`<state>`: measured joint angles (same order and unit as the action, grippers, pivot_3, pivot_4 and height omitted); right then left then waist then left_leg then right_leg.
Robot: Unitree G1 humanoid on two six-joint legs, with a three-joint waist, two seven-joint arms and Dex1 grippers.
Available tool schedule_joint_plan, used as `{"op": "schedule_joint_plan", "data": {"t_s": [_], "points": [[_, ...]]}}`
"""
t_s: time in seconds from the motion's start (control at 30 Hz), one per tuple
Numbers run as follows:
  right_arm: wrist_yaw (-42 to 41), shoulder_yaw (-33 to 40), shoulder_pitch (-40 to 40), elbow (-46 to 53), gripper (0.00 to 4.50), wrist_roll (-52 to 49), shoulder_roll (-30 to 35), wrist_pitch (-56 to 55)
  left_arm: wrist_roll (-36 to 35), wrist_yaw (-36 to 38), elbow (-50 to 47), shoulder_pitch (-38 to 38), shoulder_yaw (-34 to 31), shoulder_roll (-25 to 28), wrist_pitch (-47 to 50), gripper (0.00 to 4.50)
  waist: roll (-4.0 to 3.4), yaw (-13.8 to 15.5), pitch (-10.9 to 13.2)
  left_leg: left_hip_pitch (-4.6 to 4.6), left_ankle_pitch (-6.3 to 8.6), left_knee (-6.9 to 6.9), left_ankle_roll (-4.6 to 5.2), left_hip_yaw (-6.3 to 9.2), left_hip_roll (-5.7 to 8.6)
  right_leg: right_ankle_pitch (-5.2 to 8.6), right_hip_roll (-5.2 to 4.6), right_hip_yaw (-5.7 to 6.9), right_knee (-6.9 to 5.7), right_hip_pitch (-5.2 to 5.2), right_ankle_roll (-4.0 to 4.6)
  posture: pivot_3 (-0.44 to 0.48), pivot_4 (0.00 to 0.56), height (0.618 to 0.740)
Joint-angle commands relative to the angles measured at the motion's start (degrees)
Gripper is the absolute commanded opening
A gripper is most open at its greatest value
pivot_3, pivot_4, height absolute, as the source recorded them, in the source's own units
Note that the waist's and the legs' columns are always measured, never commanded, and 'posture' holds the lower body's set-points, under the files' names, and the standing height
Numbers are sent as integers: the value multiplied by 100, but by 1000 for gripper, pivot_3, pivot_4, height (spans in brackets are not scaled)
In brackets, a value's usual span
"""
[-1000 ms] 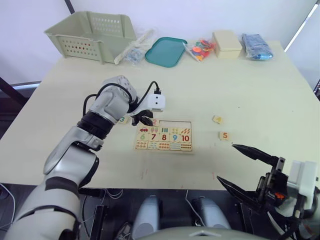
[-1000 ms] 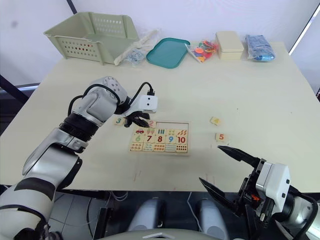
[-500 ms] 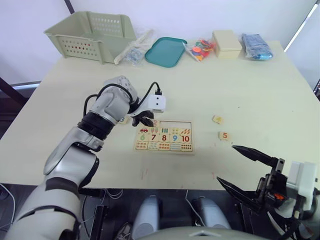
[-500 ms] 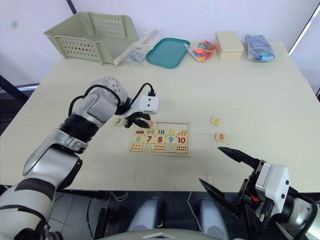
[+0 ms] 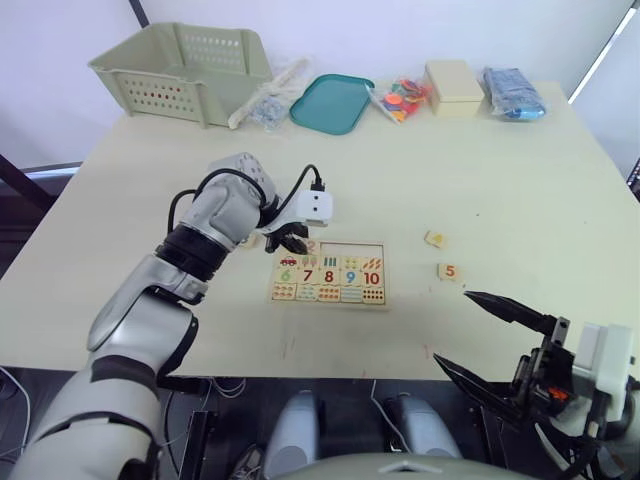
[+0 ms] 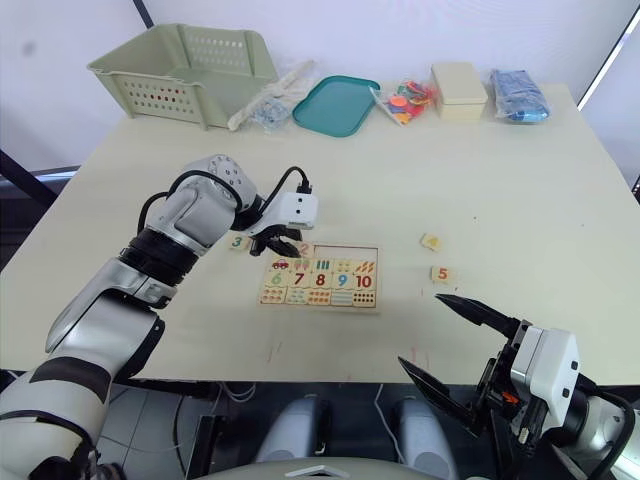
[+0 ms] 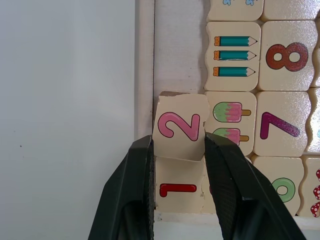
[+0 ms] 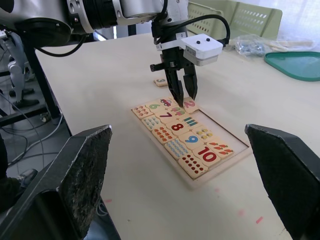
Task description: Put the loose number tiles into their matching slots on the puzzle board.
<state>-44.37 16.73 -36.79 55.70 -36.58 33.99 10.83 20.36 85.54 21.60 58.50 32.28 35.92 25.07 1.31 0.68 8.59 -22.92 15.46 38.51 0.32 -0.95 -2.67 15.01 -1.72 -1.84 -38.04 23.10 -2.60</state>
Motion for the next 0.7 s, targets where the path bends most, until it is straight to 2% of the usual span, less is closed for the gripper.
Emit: {"op": "schedule_joint_plan", "data": {"t_s": [0.03, 0.2, 0.4, 0.53, 0.6, 0.7], "points": [[11, 42, -22, 210, 4500, -46, -2, -130, -152, 244, -241, 117, -148, 111, 196, 2343, 0, -1, 0, 0, 0, 0, 0, 0, 0, 0, 0, 0, 0, 0, 0, 0, 150, 740], [-11, 45, 34, 163, 4500, -52, 15, -130, -373, 593, -253, 330, -251, 334, 293, 2343, 0, -3, 0, 1, 0, 0, 0, 1, 0, 0, 1, 0, -1, 0, 0, 0, 150, 740], [-49, 61, 117, 101, 4500, -63, 35, -125, -1348, 696, 241, 723, -371, 614, -15, 2343, 0, 0, 0, 0, 0, 1, 0, 1, 0, 0, 0, 1, 0, 0, 0, 0, 150, 740], [-71, 65, 182, 52, 4500, -81, 53, -119, -1784, 546, 655, 567, -886, 370, -693, 2343, 0, 2, 0, 1, 0, 1, 0, 0, 0, 0, -1, 1, -1, 0, 0, 0, 150, 740], [-80, 67, 218, 35, 4500, -94, 67, -111, -1871, 474, 916, 440, -1001, 283, -1152, 2343, 0, 1, 0, 1, 0, 3, 0, 0, 0, 0, -1, 1, -2, 0, 0, 0, 150, 740], [-90, 92, 251, 16, 4500, -129, 90, -100, -1862, 392, 1333, 473, -1053, 84, -1268, 2343, 1, 1, 0, 0, 0, 3, 0, 0, 0, 0, 0, 1, -2, 0, 0, 0, 150, 740]]}}
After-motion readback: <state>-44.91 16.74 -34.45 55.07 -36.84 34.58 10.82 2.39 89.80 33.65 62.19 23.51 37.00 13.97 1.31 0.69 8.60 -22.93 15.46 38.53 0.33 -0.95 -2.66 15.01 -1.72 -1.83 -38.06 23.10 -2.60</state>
